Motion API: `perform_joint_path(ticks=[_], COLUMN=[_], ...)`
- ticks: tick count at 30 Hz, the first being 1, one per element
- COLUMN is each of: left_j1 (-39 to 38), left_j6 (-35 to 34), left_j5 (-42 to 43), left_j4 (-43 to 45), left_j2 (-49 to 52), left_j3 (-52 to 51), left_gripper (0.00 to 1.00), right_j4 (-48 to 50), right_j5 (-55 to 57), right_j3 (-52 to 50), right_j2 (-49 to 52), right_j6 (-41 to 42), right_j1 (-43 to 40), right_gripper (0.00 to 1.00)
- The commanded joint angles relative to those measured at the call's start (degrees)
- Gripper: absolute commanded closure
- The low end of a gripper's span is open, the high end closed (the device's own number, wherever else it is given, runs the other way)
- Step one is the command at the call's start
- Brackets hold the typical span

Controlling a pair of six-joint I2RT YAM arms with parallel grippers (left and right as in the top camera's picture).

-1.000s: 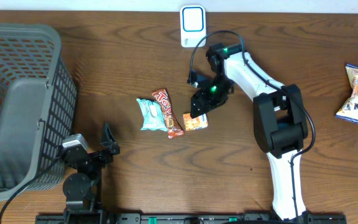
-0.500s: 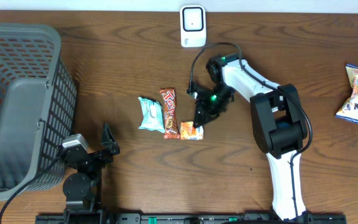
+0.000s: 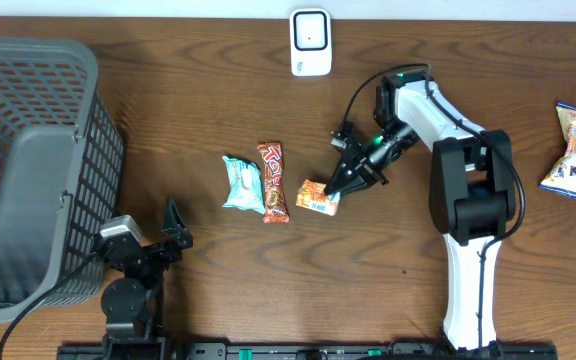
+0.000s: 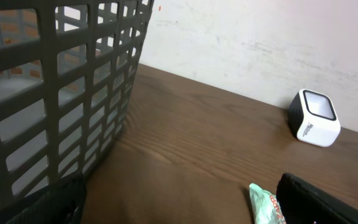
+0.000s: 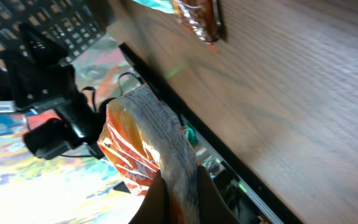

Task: Scan the item barcode
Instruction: 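Grasp the orange box with the right gripper and lift it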

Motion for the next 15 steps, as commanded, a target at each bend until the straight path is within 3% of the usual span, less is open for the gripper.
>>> perform_joint_path(ticks=[1, 7, 15], left_j1=[0.15, 0.15, 0.15], left_j6=[-0.31, -0.31, -0.31], left_j5=[-0.57, -0.57, -0.57], left_j4=[-2.14, -2.14, -2.14], left_j2=[-0.07, -0.07, -0.07], left_j3=[-1.09, -1.09, -1.09], left_gripper=[0.02, 0.02, 0.02], right_j4=[-0.07, -0.07, -0.07], right_j5=[-3.28, -2.64, -7.85], right_j3=[0.76, -5.62, -24.83], right_j2=[-0.04, -6.67, -21.86], right_j6=[1.07, 0.02, -10.19], right_j1=[0.72, 1.20, 1.22], right_gripper=[0.99, 0.99, 0.99])
